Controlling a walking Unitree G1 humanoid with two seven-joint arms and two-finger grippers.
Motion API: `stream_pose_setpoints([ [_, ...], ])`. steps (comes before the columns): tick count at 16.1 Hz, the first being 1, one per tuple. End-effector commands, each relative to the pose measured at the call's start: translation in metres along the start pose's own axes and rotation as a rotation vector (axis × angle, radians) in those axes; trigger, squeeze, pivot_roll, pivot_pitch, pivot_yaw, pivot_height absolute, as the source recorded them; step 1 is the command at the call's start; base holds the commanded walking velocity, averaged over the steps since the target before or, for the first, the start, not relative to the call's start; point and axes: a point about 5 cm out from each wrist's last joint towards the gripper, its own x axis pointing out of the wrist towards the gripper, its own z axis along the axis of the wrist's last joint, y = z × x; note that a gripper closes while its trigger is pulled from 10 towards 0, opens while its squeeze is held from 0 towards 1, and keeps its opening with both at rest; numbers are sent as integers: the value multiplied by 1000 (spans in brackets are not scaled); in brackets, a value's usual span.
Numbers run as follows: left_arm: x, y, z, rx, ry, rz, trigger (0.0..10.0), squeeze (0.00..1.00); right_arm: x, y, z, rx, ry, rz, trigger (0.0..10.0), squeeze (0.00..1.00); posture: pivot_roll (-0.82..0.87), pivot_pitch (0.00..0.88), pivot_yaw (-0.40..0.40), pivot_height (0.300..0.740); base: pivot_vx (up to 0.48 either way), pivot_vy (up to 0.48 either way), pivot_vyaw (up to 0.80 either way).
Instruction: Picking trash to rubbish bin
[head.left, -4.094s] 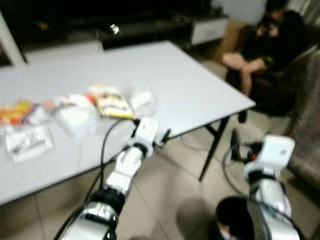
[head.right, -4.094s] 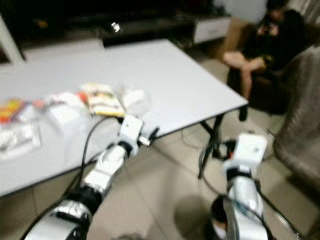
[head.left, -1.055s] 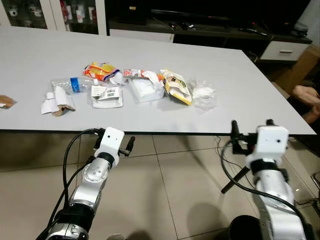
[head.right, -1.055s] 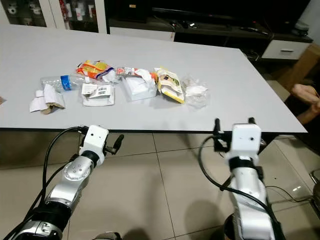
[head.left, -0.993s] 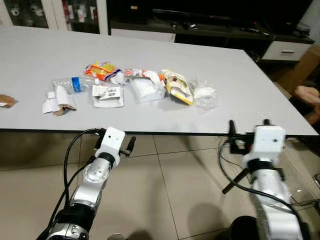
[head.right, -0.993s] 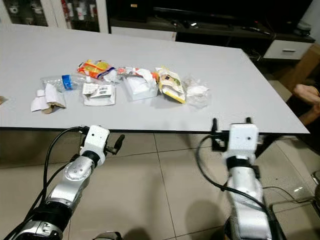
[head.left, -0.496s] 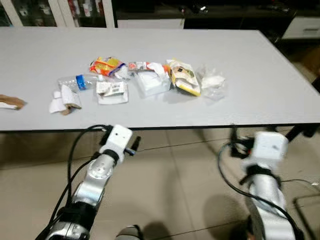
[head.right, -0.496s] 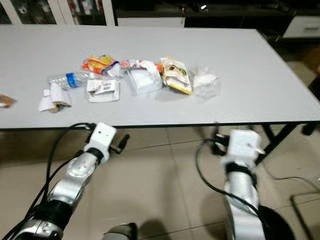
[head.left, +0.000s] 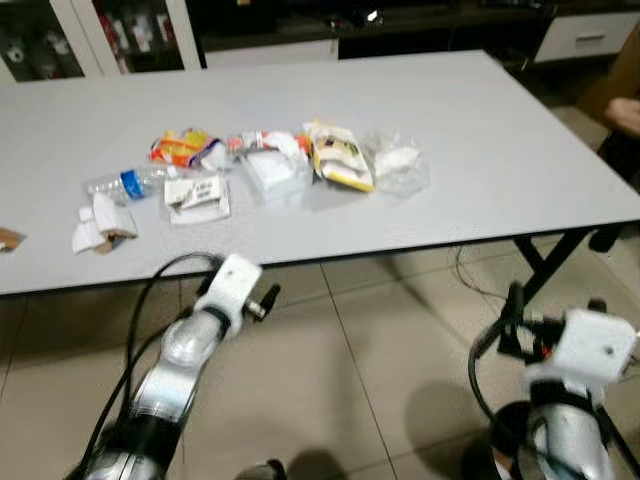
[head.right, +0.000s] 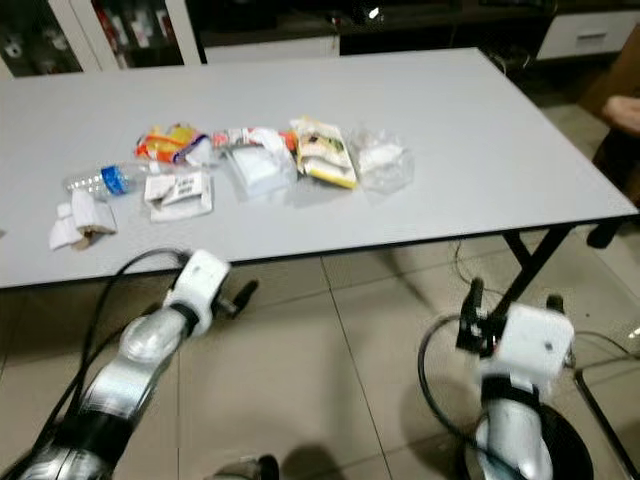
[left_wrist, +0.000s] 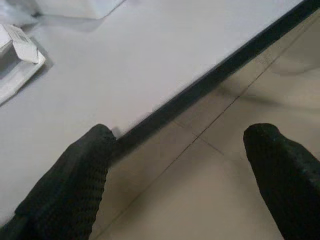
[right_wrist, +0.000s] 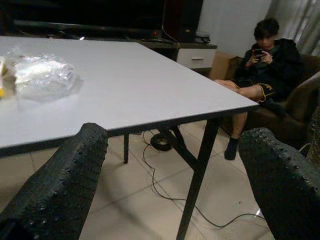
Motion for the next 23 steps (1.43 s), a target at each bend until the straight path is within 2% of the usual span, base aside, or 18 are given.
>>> stream_pose_setpoints([
  [1,-7,-1,-8,-29,-14,6,10000,0,-5,-3,1,17,14,17,10000,0,70,67,5,740,0,0,0],
  [3,-9,5,-8,-16,-53,87,10000,0,-8,-9,-3,6,43,33,10000,0,73,66,-9,740,0,0,0],
  [4,-9,4,-10,-43,-42,121,10000,0,-2,-15,-1,-38,35,53,10000,0,82,69,-18,740,0,0,0],
  [7,-10,3,-9,-33,-50,128,10000,0,5,-18,3,-41,19,54,10000,0,102,80,-30,740,0,0,267],
  [11,-13,1,-10,33,-55,136,10000,0,6,-8,1,-19,27,91,10000,0,108,96,-21,740,0,0,800],
  [13,-12,1,-9,33,-57,136,10000,0,6,-5,1,-15,29,95,10000,0,108,96,-21,740,0,0,800],
  [20,8,-5,0,56,-45,131,10000,0,7,-4,1,-33,32,83,10000,0,72,87,-2,740,0,0,800],
  [23,20,-17,3,35,-45,71,10000,0,11,-1,2,-6,17,74,10000,0,69,83,-7,740,0,0,431],
])
